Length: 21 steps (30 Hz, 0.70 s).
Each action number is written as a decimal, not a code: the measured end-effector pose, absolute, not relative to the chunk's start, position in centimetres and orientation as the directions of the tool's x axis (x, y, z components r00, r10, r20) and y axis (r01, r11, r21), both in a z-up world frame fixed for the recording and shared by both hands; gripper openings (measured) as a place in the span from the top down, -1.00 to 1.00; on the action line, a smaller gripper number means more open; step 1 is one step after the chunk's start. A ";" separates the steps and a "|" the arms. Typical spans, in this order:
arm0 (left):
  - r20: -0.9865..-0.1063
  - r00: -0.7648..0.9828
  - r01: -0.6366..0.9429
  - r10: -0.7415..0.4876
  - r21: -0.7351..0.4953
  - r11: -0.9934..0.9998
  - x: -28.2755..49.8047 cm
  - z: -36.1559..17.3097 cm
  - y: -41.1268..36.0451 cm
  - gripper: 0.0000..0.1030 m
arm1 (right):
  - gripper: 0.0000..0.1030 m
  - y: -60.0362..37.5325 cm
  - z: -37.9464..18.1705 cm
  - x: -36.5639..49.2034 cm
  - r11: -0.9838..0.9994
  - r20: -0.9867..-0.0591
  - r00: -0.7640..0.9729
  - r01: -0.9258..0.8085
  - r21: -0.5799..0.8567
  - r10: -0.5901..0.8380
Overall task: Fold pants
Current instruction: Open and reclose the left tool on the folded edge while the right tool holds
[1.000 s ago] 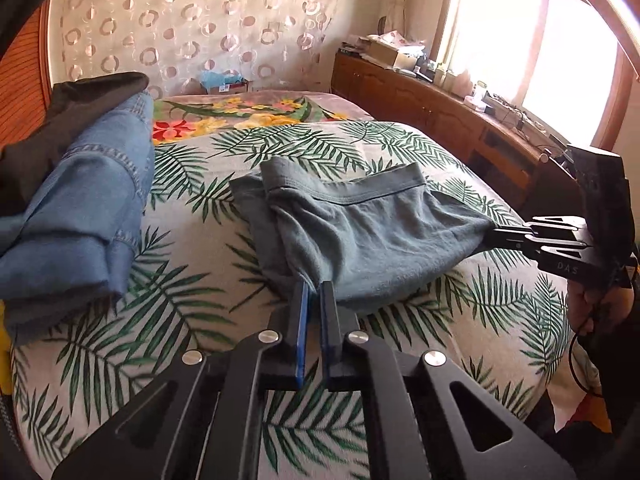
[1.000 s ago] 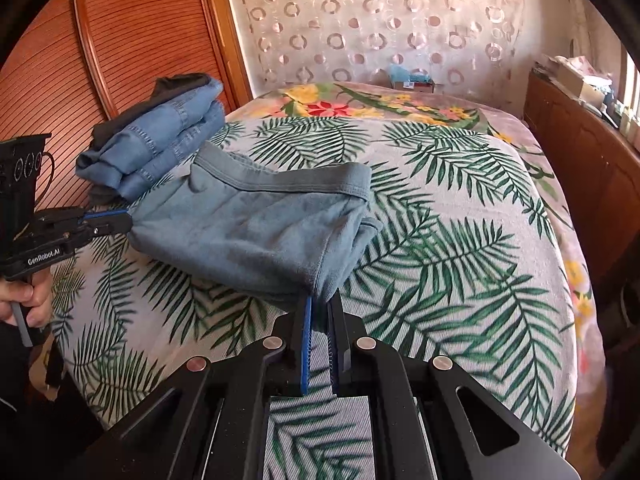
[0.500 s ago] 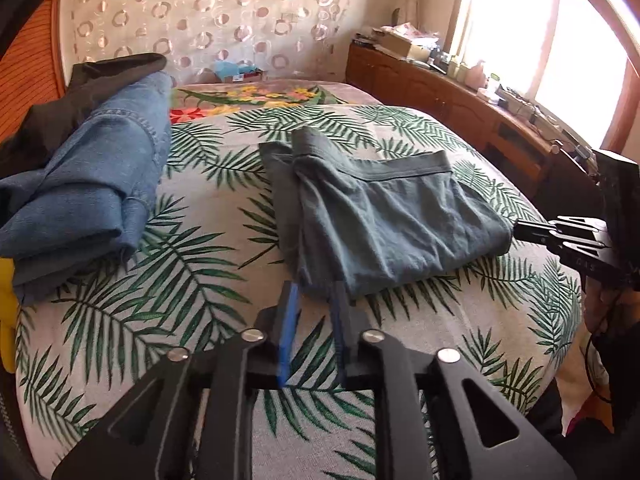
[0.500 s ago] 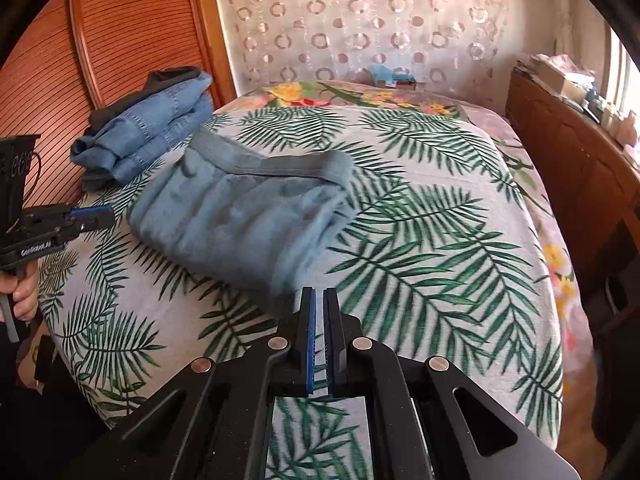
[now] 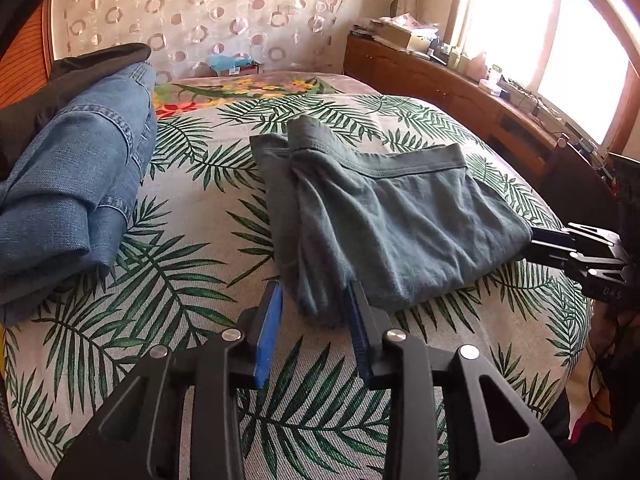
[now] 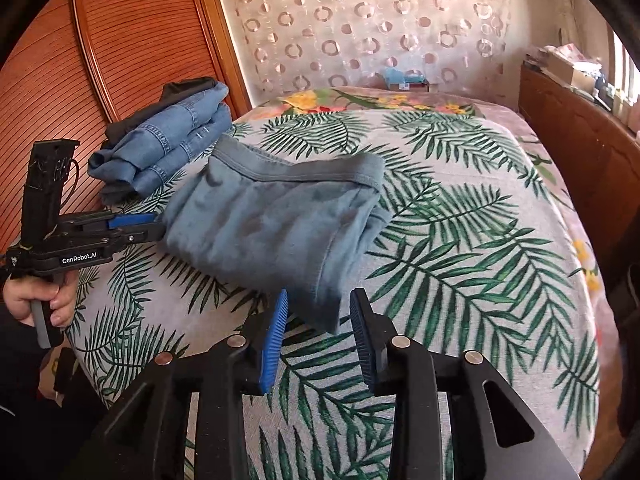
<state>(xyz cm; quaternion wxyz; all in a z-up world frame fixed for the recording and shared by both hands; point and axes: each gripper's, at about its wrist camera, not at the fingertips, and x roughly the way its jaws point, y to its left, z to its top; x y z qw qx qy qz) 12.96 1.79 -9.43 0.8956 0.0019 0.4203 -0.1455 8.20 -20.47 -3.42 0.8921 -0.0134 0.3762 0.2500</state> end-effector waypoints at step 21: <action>-0.706 0.643 0.308 -0.297 -0.117 0.944 7.2 -6.8 1.9 0.88 | 0.85 -20.6 -3.3 5.7 0.850 -0.679 0.580 -0.511 0.129 0.451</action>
